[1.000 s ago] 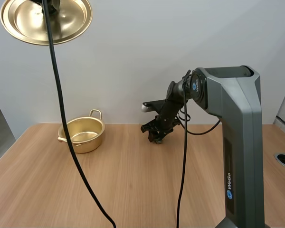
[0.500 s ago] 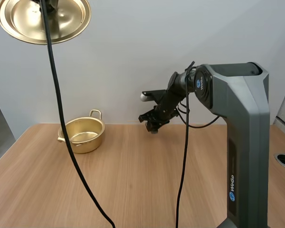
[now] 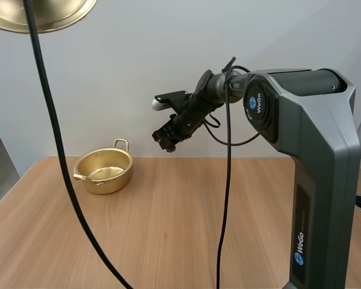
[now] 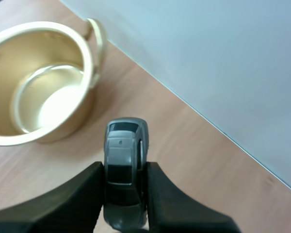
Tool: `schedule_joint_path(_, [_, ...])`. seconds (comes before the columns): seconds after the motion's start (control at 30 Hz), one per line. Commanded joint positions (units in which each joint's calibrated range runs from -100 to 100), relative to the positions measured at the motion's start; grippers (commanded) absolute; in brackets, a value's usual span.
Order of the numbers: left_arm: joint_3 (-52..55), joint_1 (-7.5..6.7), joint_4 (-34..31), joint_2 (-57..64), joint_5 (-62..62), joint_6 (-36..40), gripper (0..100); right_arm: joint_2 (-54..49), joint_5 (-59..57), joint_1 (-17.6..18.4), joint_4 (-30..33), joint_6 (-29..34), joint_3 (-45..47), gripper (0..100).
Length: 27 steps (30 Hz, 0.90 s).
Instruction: Open the pot, put the car inside, and close it
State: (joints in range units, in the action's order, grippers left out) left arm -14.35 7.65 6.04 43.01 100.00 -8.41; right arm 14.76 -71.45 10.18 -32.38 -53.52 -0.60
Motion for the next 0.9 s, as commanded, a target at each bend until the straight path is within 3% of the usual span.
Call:
schedule_joint_path(0.0, [0.1, 0.04, -0.9, 0.3, 0.0, 0.1, 0, -0.1, 1.0, 1.5, 0.1, -0.5, -0.1, 0])
schedule_joint_path(0.5, [0.4, 0.04, -0.6, 1.0, 0.0, 1.7, 0, -0.1, 7.1, 9.8, 4.7, -0.6, -5.7, 0])
schedule_joint_path(0.87, [0.4, 0.04, -0.6, 1.0, 0.0, 1.7, 0, 7.0, 8.6, 12.3, 7.6, -0.5, -13.2, 0])
